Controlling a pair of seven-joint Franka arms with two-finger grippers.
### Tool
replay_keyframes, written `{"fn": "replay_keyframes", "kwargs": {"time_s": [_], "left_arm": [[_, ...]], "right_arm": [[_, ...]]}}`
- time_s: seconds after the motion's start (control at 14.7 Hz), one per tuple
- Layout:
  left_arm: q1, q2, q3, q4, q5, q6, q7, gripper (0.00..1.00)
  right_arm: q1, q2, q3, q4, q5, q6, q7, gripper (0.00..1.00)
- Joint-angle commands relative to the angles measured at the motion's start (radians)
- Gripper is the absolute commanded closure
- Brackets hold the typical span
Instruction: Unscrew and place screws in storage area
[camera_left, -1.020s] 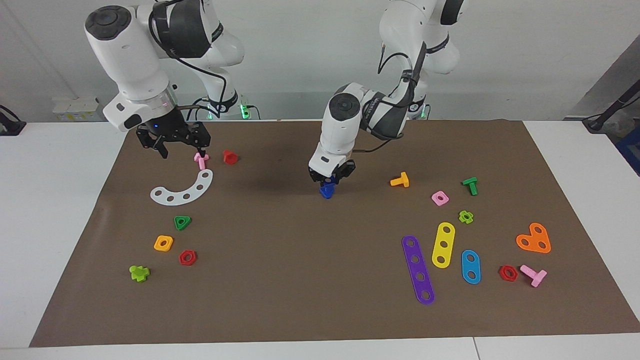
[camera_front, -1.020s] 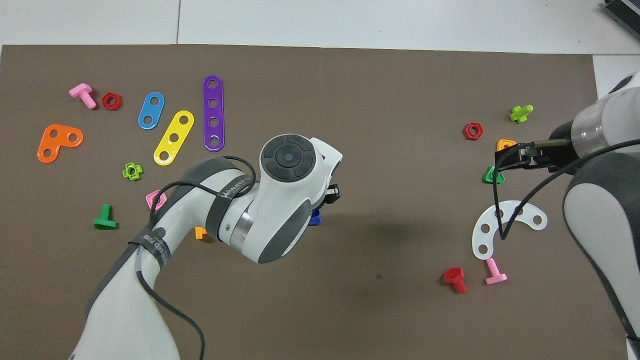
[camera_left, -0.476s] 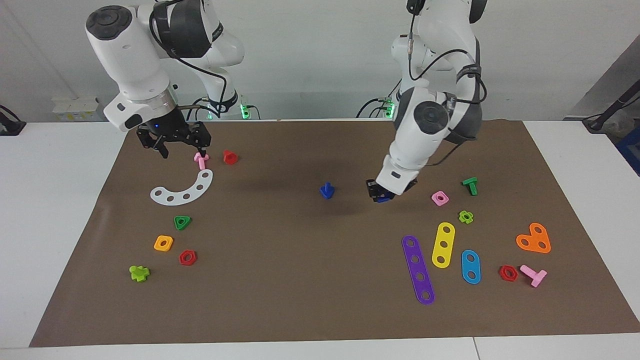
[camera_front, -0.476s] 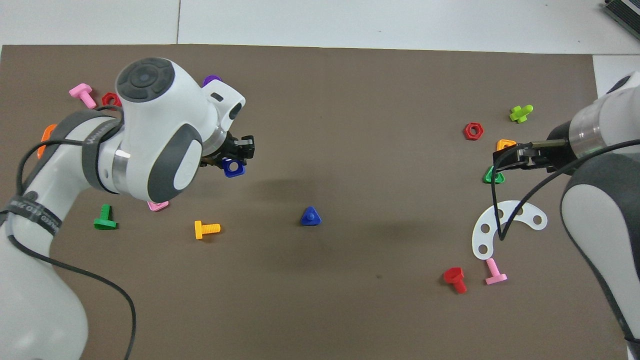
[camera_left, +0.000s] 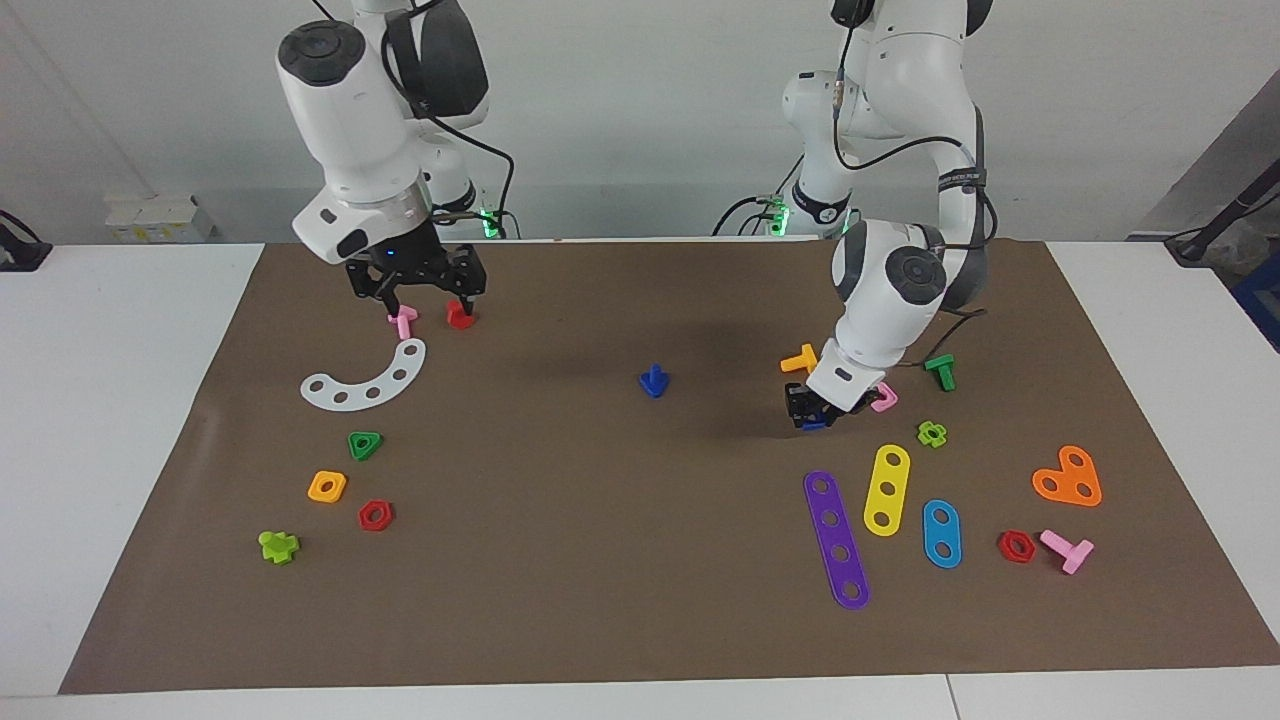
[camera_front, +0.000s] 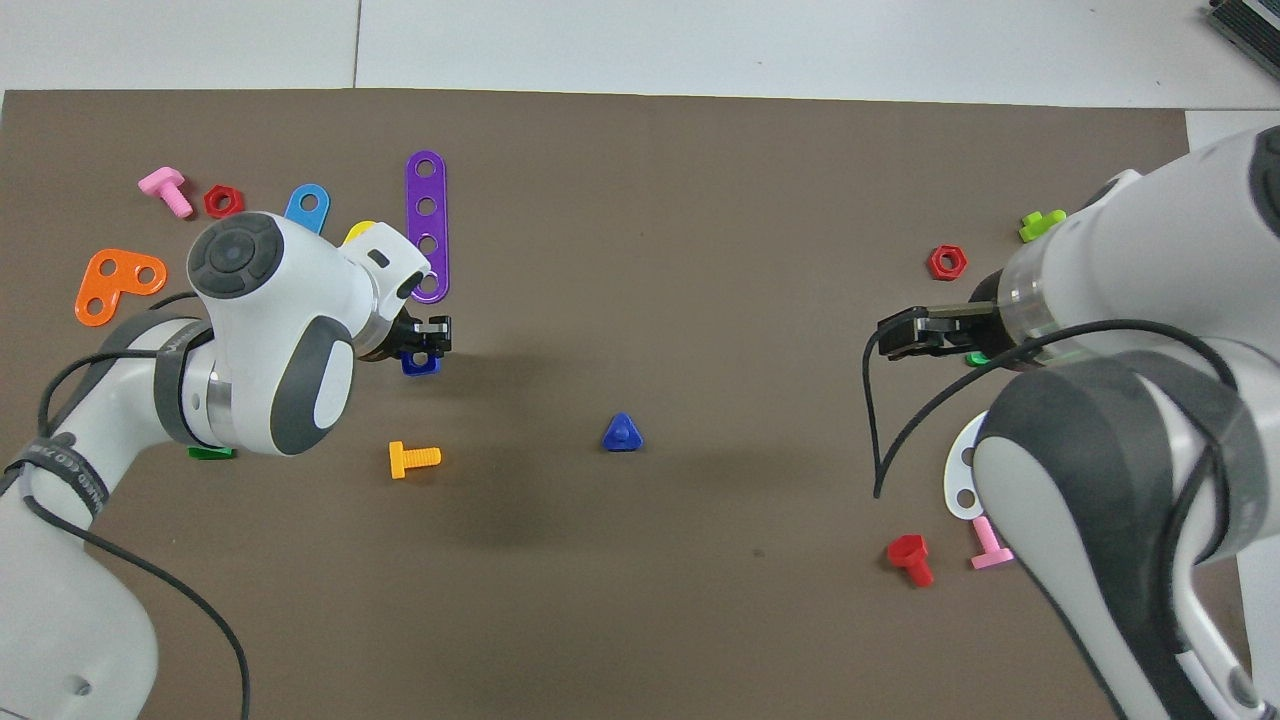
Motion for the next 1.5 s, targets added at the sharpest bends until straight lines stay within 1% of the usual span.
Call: {"fn": "replay_keyframes", "kwargs": {"time_s": [0.0,0.14,0.2,0.27,0.41,0.48,0.61,0.75,0.82,0.95,1.09,1.29,1.43], "left_arm": [[0.011,-0.054,-0.004,-0.09,-0.016,0.045,0.036,1.0],[0.025,-0.051,-0.004,-0.093,-0.016,0.045,0.053,1.0],[0.025,-0.049,-0.004,-0.099,-0.015,0.047,0.056,0.58],[0.025,-0.049,-0.003,-0.098,-0.001,0.047,0.064,0.01],[0.025,-0.043,-0.003,-0.061,0.048,0.03,0.067,0.0],[0.028,-0.039,-0.003,-0.011,0.057,-0.003,0.069,0.0],[0.049,-0.016,-0.003,0.165,0.056,-0.208,0.063,0.0],[0.071,-0.016,-0.001,0.334,0.051,-0.429,0.052,0.0],[0.085,-0.019,0.0,0.388,0.051,-0.511,0.049,0.0],[0.106,-0.045,0.006,0.42,0.057,-0.606,0.049,0.0],[0.102,-0.103,0.006,0.407,0.062,-0.649,0.018,0.0],[0.1,-0.179,0.003,0.407,0.06,-0.652,-0.014,0.0],[0.099,-0.19,0.005,0.405,0.06,-0.645,-0.013,0.0]], "right_arm": [[0.071,-0.024,0.002,-0.078,0.005,0.05,0.086,0.01],[0.134,-0.034,0.002,-0.132,0.005,0.113,0.161,0.01],[0.163,-0.031,0.002,-0.152,0.005,0.142,0.204,0.01],[0.194,-0.023,0.002,-0.17,0.005,0.179,0.237,0.01],[0.254,0.001,0.002,-0.203,0.005,0.254,0.303,0.01],[0.276,0.029,0.002,-0.206,0.005,0.289,0.327,0.01],[0.328,0.098,0.002,-0.21,0.005,0.386,0.372,0.01],[0.368,0.138,0.002,-0.215,0.004,0.44,0.417,0.01],[0.395,0.155,0.002,-0.217,0.002,0.463,0.431,0.03],[0.42,0.186,0.002,-0.22,-0.002,0.503,0.455,0.05],[0.434,0.204,0.002,-0.221,-0.005,0.535,0.459,0.12],[0.434,0.232,0.002,-0.226,-0.033,0.59,0.457,0.17],[0.435,0.264,0.002,-0.226,-0.068,0.63,0.459,0.19]]}}
